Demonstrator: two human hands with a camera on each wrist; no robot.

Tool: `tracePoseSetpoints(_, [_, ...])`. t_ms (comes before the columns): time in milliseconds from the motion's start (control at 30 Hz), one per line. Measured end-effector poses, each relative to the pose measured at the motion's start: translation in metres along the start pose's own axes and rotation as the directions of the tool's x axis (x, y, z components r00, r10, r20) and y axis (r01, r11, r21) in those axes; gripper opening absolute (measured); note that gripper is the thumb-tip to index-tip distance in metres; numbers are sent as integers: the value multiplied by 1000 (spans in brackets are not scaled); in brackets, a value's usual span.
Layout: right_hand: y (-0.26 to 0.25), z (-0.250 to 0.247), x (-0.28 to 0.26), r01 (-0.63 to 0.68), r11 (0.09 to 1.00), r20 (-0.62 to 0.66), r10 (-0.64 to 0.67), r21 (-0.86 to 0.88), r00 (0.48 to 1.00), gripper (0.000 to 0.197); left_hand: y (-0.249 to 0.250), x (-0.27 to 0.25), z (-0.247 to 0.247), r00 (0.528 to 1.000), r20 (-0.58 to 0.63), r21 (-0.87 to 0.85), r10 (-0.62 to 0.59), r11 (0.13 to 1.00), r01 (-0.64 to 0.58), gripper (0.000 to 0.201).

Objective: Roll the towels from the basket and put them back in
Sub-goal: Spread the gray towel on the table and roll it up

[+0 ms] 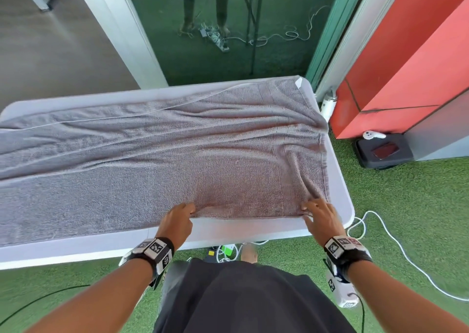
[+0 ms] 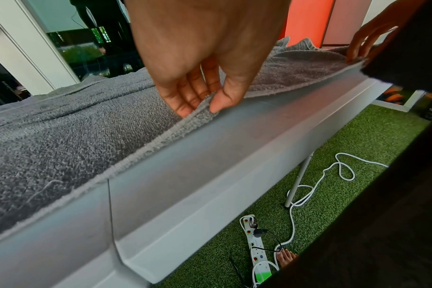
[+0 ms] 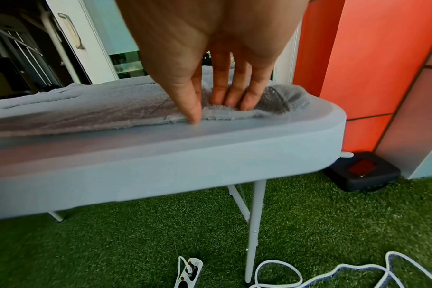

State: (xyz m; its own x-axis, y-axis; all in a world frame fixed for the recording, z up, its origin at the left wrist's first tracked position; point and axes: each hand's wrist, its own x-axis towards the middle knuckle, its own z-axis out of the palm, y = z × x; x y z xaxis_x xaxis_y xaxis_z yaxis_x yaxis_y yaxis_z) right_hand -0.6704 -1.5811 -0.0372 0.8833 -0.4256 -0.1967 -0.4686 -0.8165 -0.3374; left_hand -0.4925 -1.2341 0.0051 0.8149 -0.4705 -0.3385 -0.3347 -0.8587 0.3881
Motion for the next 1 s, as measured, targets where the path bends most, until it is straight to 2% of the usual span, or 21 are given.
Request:
tracePoseSetpoints(67, [0, -4, 5, -33, 998, 8, 32, 55, 999, 15, 0, -1, -1, 1000, 0, -21, -8, 1000, 8, 26])
tracePoseSetpoints(200, [7, -11, 9, -91, 994, 139, 81, 64, 987, 26, -2, -6, -3, 1000, -16, -42, -1, 999, 0, 17])
tracePoseSetpoints(333, [17, -12, 0, -71, 996, 146, 62, 60, 987, 19, -2, -13, -2, 999, -30, -43, 41, 998, -42, 14])
tracePoseSetpoints(433, [25, -15, -14, -89, 995, 164, 82, 34, 983, 24, 1, -22, 4, 996, -7, -27, 86, 996, -86, 14])
tracePoseSetpoints(533, [34, -11, -30, -135, 991, 194, 134, -7, 972, 32, -1, -34, 14, 992, 52, -34, 116, 993, -115, 13])
tracePoseSetpoints(667, [28, -2, -53, -202, 975, 330, 223, -98, 917, 23, -10, -41, 23, 965, 219, -112, 142, 987, -120, 19])
tracePoseSetpoints(733, [12, 5, -60, -214, 970, 372, 241, -112, 897, 22, -13, -44, 22, 940, 299, -133, 163, 983, -128, 23])
tracePoseSetpoints(800, [-17, 14, -60, -179, 982, 394, 190, -65, 900, 21, -23, -49, 18, 948, 276, -167, 157, 979, -113, 25])
tracePoseSetpoints(900, [-85, 26, -53, -67, 997, 452, 41, 42, 891, 18, -55, -60, 8, 968, 219, -208, 122, 975, -76, 25])
tracePoseSetpoints(1000, [-169, 48, -38, 70, 989, 459, -121, 127, 880, 18, -105, -75, -9, 981, 188, -192, 52, 981, -15, 24])
